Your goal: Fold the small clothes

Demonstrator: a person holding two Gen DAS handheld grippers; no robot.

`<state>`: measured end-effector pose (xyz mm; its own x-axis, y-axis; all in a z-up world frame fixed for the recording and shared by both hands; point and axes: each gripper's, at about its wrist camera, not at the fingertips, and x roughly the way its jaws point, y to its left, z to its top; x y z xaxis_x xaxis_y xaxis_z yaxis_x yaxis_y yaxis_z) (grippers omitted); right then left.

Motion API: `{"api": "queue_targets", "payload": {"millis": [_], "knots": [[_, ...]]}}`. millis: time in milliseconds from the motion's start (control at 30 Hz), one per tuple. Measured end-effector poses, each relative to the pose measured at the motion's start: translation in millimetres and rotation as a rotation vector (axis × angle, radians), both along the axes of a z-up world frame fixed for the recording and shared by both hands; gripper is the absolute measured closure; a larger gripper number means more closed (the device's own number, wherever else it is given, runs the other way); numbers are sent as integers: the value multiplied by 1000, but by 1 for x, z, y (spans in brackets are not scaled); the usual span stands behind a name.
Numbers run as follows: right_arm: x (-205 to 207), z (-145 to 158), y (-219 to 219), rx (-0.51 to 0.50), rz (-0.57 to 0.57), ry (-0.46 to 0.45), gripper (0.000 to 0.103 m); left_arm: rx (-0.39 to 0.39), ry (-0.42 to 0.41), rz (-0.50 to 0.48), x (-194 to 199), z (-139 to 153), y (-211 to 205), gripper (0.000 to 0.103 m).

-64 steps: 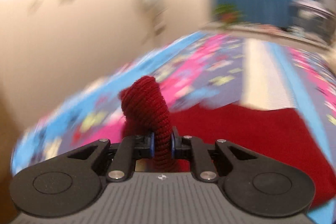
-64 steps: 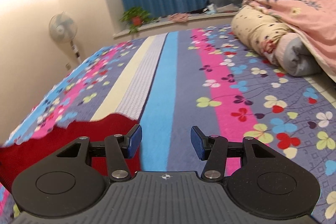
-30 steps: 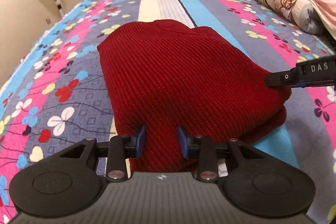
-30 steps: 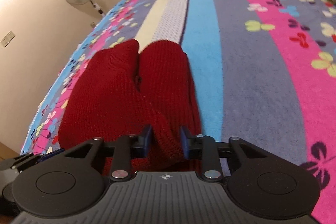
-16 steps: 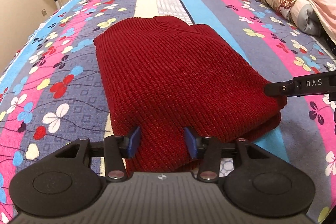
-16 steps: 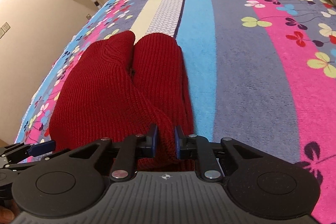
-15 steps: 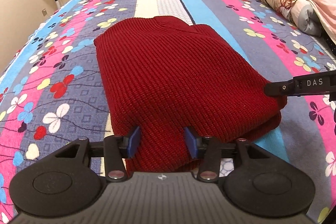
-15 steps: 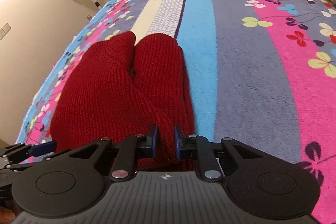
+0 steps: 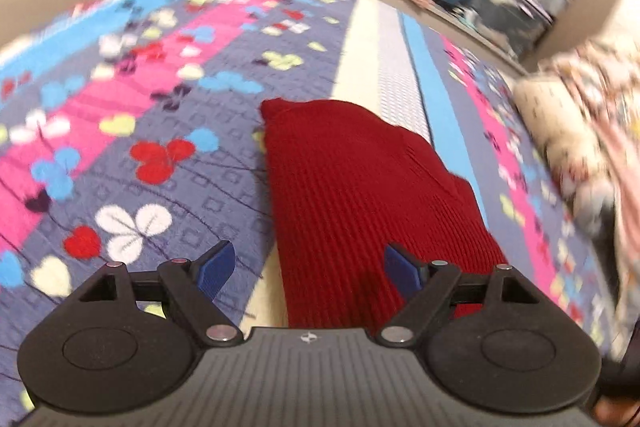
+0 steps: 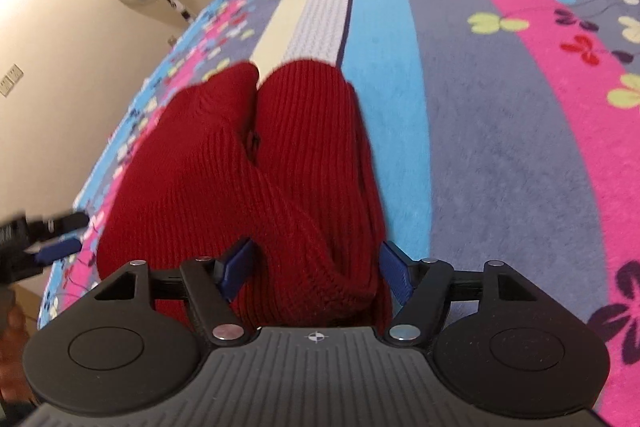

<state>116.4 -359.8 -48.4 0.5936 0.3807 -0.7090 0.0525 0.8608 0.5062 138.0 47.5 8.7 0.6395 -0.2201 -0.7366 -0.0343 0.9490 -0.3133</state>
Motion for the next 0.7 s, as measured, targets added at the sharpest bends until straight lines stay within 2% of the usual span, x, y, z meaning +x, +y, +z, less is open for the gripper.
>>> {"api": "queue_targets", "payload": {"millis": [133,200,300,400,533,633,667,700], "knots": [[3,-4,2,-10,3,10,26,-106,63,35,30,-21,15,16],[4,-6,0,5,0,21,25,-193,92,36,43,-34,19,8],[5,-9,-1,15,-3,29,23,-344,144,27,60,-57,21,8],[7,-12,-1,25,-1,32,23,-409,165,45,71,-71,17,4],[9,-16,-1,40,-1,34,23,-442,186,41,84,-87,7,2],[11,-15,3,37,12,20,33,-484,207,51,91,-94,10,4],[11,-14,4,37,26,4,42,-479,203,46,93,-93,11,9],[12,-12,5,38,31,-11,49,-466,196,41,94,-91,11,18]]}}
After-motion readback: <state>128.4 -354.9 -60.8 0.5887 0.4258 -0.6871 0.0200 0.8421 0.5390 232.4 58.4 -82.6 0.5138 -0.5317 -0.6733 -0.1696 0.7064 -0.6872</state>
